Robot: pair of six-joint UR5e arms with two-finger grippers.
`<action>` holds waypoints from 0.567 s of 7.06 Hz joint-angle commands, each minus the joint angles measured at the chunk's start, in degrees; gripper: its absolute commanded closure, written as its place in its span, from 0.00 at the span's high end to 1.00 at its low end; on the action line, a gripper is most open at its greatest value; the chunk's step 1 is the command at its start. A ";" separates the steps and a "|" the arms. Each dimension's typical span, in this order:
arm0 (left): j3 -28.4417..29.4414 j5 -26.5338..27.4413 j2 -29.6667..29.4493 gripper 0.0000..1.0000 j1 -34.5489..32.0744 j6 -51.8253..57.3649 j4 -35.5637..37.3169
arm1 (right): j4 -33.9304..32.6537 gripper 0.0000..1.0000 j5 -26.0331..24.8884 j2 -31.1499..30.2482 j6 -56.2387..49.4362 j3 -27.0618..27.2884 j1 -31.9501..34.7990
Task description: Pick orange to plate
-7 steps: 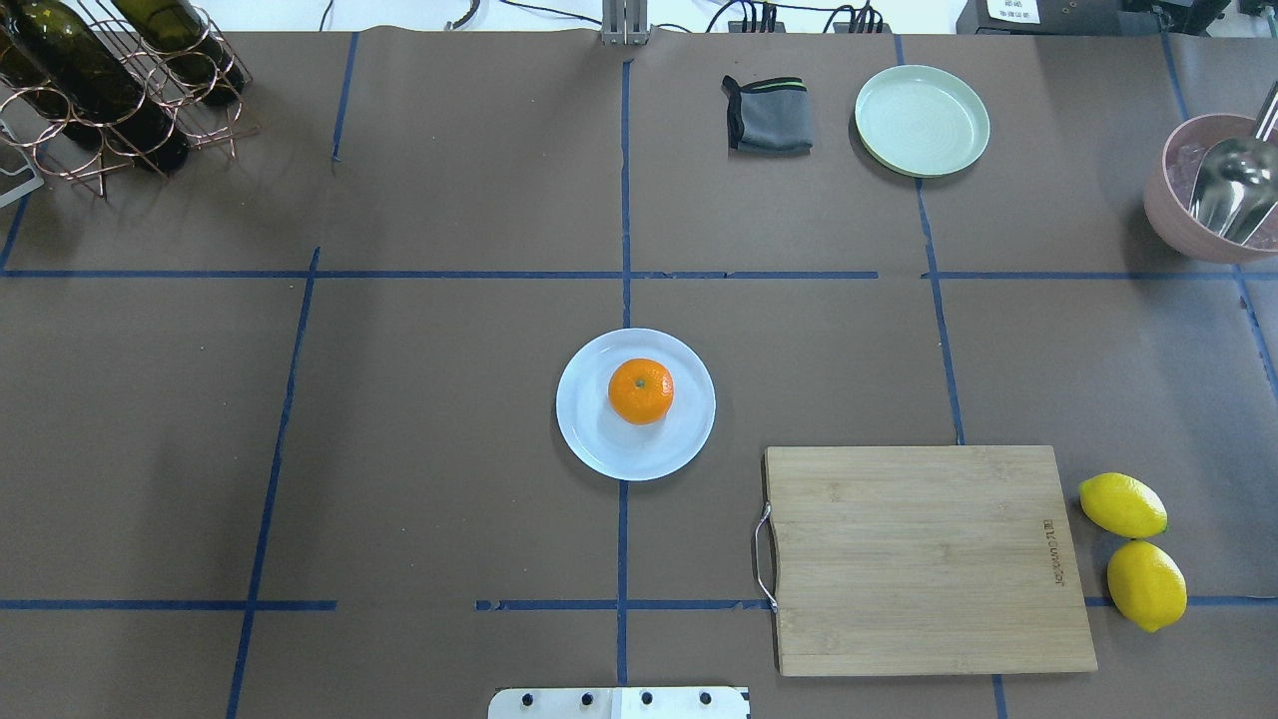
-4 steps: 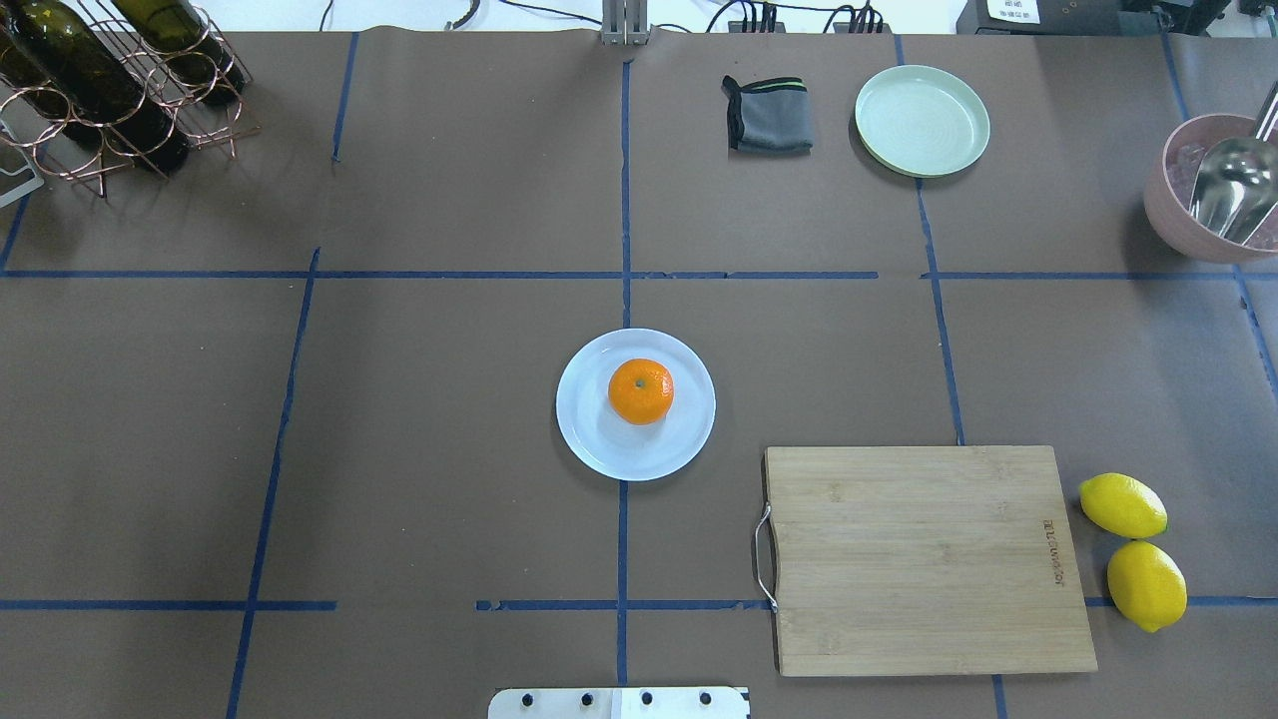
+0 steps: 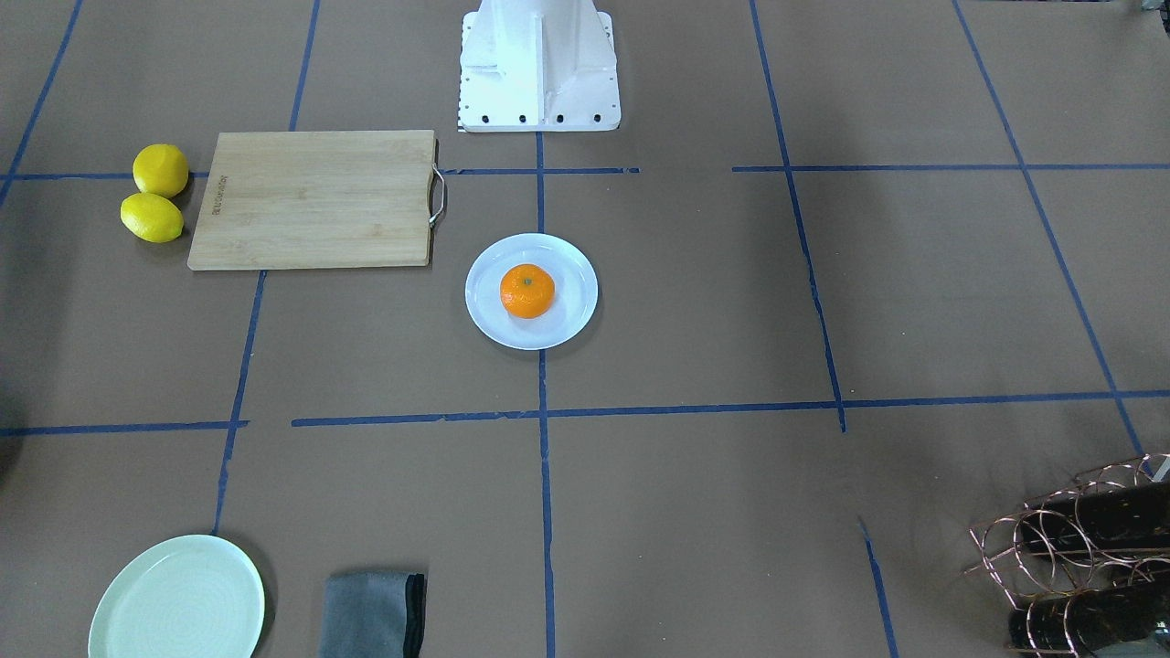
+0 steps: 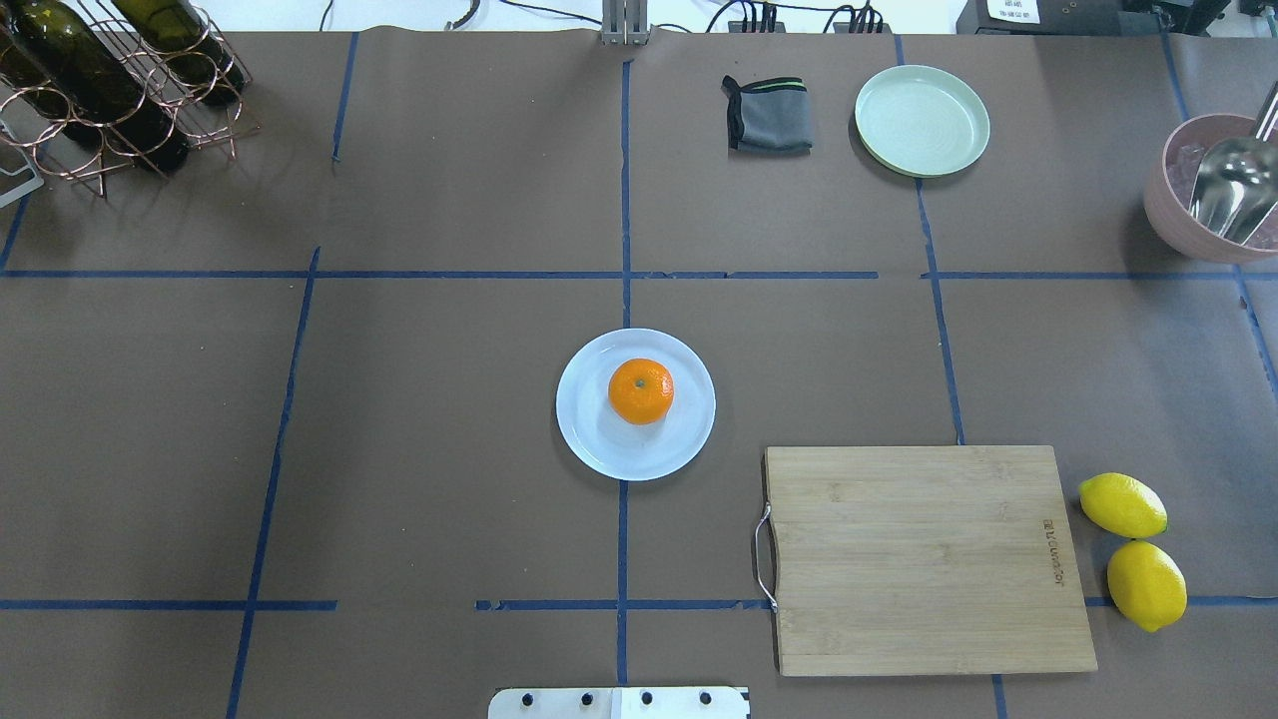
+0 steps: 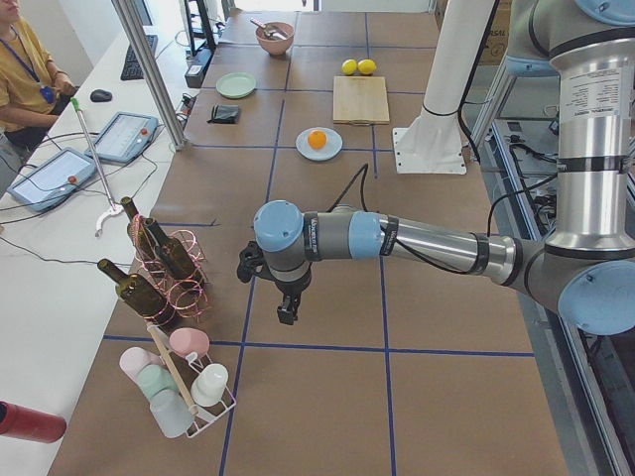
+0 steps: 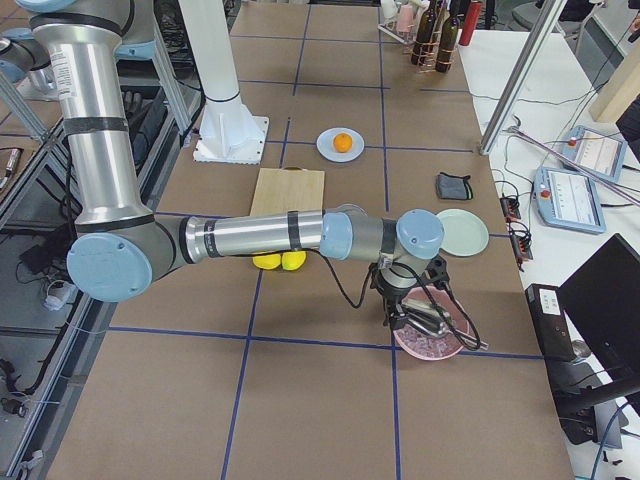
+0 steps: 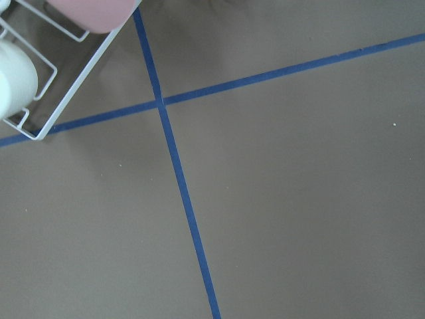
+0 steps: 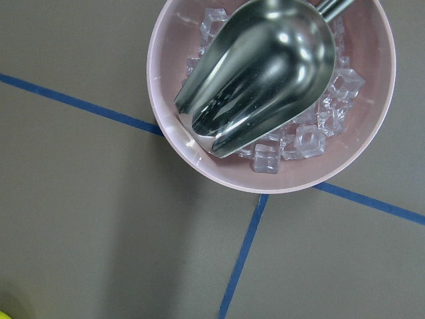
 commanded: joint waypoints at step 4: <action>2.67 0.52 -2.00 1.00 0.53 0.07 -3.97 | 0.63 1.00 -0.10 0.92 0.97 0.51 -2.15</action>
